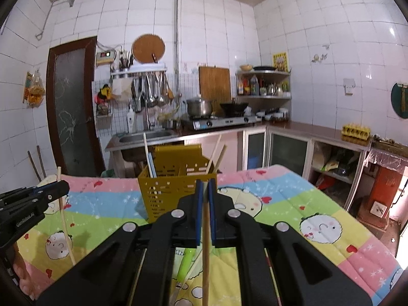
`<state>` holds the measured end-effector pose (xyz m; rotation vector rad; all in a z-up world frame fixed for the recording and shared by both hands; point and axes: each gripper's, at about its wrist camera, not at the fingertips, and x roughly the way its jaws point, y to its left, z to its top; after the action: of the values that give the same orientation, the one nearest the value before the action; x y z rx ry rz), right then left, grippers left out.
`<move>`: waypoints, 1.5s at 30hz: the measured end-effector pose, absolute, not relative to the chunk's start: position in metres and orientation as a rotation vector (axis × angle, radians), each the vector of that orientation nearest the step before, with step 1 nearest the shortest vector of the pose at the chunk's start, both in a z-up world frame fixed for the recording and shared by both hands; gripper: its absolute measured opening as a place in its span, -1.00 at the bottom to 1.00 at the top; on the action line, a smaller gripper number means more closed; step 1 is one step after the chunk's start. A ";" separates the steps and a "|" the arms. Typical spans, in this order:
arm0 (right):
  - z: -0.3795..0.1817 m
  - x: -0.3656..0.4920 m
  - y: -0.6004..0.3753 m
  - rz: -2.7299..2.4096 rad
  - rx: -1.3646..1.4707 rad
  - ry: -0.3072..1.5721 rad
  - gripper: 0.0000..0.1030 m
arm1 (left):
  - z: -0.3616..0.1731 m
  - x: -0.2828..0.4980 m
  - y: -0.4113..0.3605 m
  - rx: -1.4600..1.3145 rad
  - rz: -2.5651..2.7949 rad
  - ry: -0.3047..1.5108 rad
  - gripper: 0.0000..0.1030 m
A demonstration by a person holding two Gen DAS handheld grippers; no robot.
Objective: Organize utensils
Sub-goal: 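Lift the held chopsticks with both tools up over the yellow caddy, then lower the chopsticks with both tools down into the caddy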
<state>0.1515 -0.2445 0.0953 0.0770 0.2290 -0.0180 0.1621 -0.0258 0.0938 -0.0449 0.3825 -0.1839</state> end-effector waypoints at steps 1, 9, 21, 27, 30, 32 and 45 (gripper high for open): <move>0.098 0.151 -0.246 -0.018 0.078 0.218 -0.90 | 0.096 0.160 -0.026 -0.045 -0.185 0.371 -0.92; 0.111 0.164 -0.253 -0.009 0.085 0.170 -0.90 | 0.109 0.170 -0.026 -0.064 -0.190 0.334 -0.92; 0.131 0.200 -0.253 0.017 0.095 0.126 -0.90 | 0.127 0.201 -0.032 -0.070 -0.211 0.290 -0.92; 0.171 0.225 -0.253 0.031 0.100 0.046 -0.91 | 0.171 0.226 -0.046 -0.075 -0.232 0.214 -0.92; 0.192 0.238 -0.254 0.028 0.103 0.002 -0.91 | 0.196 0.242 -0.054 -0.077 -0.238 0.160 -0.92; 0.204 0.247 -0.254 0.015 0.102 -0.030 -0.91 | 0.212 0.254 -0.057 -0.095 -0.252 0.130 -0.92; 0.199 0.320 -0.251 0.009 0.123 -0.088 -0.91 | 0.196 0.336 -0.084 -0.115 -0.272 0.086 -0.92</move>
<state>0.3198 -0.2513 0.1989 0.1235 -0.0877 0.0092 0.3364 -0.0843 0.1960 -0.1145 0.0861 -0.2715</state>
